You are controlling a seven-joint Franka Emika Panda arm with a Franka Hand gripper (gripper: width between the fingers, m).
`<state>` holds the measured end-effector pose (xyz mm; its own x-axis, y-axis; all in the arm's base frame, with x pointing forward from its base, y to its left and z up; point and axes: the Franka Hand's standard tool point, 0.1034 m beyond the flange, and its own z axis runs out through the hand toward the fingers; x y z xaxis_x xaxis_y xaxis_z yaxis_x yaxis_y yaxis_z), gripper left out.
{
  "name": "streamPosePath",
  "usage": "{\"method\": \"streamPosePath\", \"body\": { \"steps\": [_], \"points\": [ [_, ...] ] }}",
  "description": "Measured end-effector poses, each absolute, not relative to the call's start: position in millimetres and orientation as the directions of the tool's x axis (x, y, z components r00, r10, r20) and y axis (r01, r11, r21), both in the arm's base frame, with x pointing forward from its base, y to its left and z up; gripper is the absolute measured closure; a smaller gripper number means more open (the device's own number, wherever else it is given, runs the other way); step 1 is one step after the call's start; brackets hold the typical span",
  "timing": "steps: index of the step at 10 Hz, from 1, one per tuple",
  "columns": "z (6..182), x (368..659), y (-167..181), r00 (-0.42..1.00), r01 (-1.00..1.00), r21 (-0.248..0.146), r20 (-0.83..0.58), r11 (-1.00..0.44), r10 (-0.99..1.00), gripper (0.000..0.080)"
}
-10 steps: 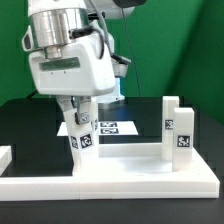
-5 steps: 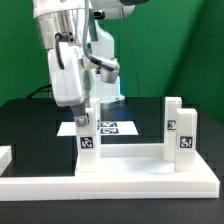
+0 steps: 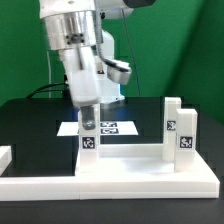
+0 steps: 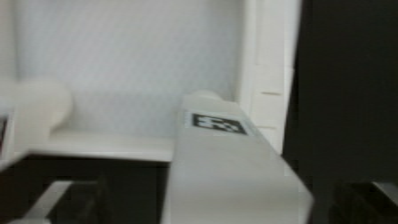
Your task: Assemble desk
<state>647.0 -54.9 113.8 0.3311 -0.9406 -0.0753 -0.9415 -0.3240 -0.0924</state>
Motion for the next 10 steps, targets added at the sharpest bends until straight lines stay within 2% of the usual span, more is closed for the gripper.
{"method": "streamPosePath", "body": {
  "steps": [1,4,5,7,8,9,10],
  "points": [
    [113.1,646,-55,0.352,-0.934,-0.093,-0.076,-0.345,-0.933,0.0162],
    [112.3,645,-59,0.573,-0.817,-0.107,-0.046,-0.566,-0.818,0.0151],
    [112.3,647,-66,0.751,-0.654,-0.118,0.013,-0.747,-0.660,0.0151],
    [110.4,653,-71,0.928,-0.350,-0.105,0.096,-0.931,-0.360,0.0151],
    [111.1,654,-67,0.924,-0.360,-0.102,0.095,-0.927,-0.370,0.0151],
    [110.5,653,-67,0.919,-0.374,-0.103,0.092,-0.922,-0.383,0.0272],
    [110.5,653,-68,0.918,-0.375,-0.103,0.092,-0.921,-0.385,0.0272]
  ]
}}
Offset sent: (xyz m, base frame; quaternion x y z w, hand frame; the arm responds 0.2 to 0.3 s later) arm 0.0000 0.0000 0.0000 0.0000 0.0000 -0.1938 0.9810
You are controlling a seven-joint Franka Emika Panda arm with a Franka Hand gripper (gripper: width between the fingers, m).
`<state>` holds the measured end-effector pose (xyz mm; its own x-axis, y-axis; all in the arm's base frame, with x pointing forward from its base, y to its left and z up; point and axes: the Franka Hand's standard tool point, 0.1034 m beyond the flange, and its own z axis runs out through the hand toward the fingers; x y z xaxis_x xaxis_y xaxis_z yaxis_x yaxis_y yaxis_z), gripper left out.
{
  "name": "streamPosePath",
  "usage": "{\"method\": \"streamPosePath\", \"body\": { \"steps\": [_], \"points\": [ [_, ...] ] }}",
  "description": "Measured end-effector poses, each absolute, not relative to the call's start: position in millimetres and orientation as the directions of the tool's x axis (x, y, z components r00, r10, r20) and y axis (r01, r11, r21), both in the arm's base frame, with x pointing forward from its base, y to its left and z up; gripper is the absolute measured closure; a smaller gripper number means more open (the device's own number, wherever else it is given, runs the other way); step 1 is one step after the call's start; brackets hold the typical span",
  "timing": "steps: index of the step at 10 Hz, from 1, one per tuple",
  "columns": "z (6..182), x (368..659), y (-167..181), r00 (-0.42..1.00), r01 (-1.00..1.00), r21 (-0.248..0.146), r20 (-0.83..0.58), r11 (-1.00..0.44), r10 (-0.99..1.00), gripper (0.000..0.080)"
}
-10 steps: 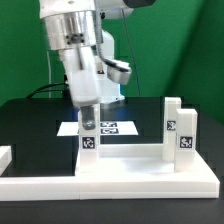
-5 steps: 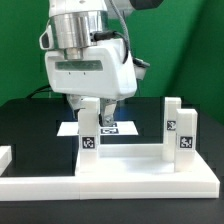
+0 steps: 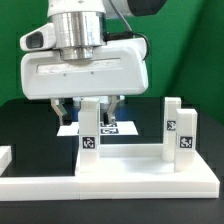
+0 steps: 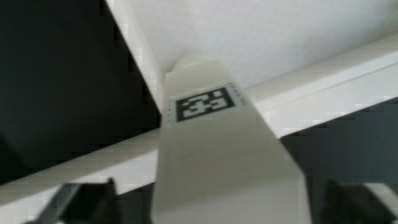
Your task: Assemble desk
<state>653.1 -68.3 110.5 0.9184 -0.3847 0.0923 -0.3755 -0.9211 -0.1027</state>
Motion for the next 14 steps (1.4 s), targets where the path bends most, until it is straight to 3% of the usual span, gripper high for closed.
{"method": "streamPosePath", "body": {
  "steps": [2,5,7,9,11,13,14],
  "points": [
    [110.2,652.8,-69.1,0.861,-0.493,-0.113,0.078,-0.862,-0.503,0.0511],
    [108.6,652.6,-71.7,0.695,-0.708,-0.124,0.048,-0.695,-0.717,0.0510],
    [108.5,655.6,-70.7,0.486,-0.872,-0.071,-0.002,-0.484,-0.874,0.0510],
    [108.4,654.6,-68.6,0.016,-0.999,-0.046,-0.036,-0.014,-0.999,0.0509],
    [109.0,653.8,-68.4,-0.279,-0.959,-0.037,-0.041,0.280,-0.960,0.0509],
    [108.8,650.8,-67.6,-0.386,-0.922,-0.034,-0.029,0.386,-0.922,0.0508],
    [108.9,650.9,-67.4,-0.364,-0.930,-0.035,-0.027,0.365,-0.931,0.0508]
  ]
}}
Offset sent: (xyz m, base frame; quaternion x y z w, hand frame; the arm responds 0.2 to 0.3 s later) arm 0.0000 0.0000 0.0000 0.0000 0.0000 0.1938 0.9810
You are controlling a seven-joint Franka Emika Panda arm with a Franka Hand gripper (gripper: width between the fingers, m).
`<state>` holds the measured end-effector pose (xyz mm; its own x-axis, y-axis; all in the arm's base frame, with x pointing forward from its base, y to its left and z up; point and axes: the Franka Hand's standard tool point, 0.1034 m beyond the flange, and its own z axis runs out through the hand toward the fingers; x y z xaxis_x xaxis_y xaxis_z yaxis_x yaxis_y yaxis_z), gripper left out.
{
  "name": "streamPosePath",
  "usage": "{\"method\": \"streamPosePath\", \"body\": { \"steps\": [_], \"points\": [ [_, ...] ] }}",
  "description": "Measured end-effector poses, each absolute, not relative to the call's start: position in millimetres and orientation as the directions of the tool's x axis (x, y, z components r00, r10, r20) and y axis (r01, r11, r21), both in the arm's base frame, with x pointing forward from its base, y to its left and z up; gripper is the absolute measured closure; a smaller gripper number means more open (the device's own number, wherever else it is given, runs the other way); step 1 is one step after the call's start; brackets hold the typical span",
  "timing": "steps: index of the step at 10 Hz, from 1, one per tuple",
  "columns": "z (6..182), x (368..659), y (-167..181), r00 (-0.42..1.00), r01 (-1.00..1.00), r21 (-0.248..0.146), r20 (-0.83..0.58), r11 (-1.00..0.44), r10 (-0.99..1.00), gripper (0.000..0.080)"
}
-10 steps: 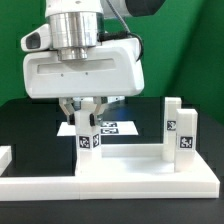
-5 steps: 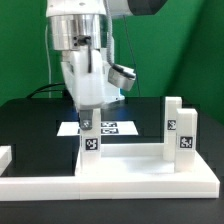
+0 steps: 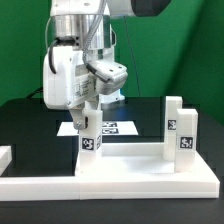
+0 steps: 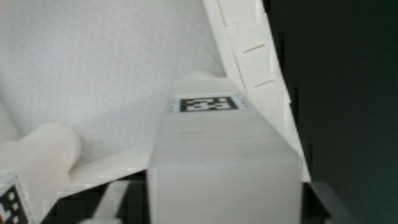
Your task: Assemble desk
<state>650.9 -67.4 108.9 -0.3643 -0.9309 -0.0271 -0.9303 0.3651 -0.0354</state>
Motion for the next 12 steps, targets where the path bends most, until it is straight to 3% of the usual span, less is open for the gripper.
{"method": "streamPosePath", "body": {
  "steps": [1,2,3,4,5,7,10,11,12],
  "points": [
    [108.0,651,-67,-0.348,-0.937,-0.035,-0.026,0.349,-0.937,0.0352],
    [107.7,652,-67,-0.317,-0.947,-0.043,-0.023,0.317,-0.948,0.0352],
    [106.7,653,-65,-0.160,-0.985,-0.071,-0.002,0.159,-0.987,0.0227],
    [107.5,652,-56,0.057,-0.997,-0.045,0.033,-0.059,-0.998,0.0166],
    [108.6,654,-49,0.245,-0.968,-0.044,0.056,-0.247,-0.968,0.0154],
    [107.8,654,-51,0.404,-0.913,-0.033,0.063,-0.406,-0.913,0.0151],
    [107.5,655,-62,0.798,-0.596,-0.007,0.106,-0.803,-0.593,0.0151],
    [108.1,656,-67,0.877,-0.470,0.007,0.120,-0.883,-0.466,0.0151],
    [107.8,656,-66,0.872,-0.479,0.005,0.119,-0.878,-0.475,0.0151]
  ]
}}
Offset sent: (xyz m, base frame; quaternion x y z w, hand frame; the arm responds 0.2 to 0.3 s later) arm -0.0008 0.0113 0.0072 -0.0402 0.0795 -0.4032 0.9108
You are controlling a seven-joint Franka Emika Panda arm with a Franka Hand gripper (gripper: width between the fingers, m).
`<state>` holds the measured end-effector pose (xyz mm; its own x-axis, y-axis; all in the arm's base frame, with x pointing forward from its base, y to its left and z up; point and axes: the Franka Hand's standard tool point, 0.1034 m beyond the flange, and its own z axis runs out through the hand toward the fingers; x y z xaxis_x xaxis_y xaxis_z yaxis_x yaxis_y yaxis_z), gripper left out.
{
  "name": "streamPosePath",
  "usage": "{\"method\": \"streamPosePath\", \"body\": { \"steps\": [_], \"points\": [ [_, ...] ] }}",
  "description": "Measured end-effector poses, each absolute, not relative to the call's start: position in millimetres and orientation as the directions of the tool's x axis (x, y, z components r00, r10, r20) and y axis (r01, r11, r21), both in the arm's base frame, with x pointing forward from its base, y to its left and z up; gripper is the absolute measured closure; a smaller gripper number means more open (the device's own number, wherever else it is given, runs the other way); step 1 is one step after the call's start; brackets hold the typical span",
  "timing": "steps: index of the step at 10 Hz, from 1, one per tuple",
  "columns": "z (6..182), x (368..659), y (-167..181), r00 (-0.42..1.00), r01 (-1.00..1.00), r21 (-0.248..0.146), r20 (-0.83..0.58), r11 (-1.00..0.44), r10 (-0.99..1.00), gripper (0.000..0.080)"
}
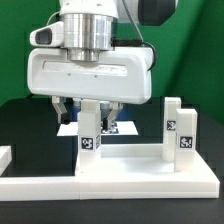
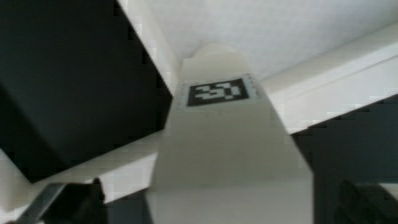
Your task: Assemble desk
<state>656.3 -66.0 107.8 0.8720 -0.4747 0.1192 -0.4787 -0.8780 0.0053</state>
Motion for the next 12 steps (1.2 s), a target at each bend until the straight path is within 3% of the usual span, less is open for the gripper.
{"method": "streamPosePath", "body": {
  "steps": [2,4,7,9,10,12],
  "points": [
    [107.4,656.2,-66.5,0.858,-0.504,0.002,0.119,-0.864,-0.500,0.0177],
    [106.9,656.2,-66.0,0.775,-0.624,-0.015,0.117,-0.782,-0.621,0.0514],
    [106.6,655.6,-68.0,0.627,-0.773,-0.037,0.112,-0.634,-0.771,0.0511],
    [105.7,653.4,-72.4,0.378,-0.921,-0.063,0.099,-0.385,-0.920,0.0511],
    [105.2,650.7,-75.3,0.154,-0.983,-0.088,0.051,-0.158,-0.987,0.0511],
    [104.4,648.0,-74.9,-0.113,-0.988,-0.106,-0.029,0.115,-0.993,0.0509]
  ]
}}
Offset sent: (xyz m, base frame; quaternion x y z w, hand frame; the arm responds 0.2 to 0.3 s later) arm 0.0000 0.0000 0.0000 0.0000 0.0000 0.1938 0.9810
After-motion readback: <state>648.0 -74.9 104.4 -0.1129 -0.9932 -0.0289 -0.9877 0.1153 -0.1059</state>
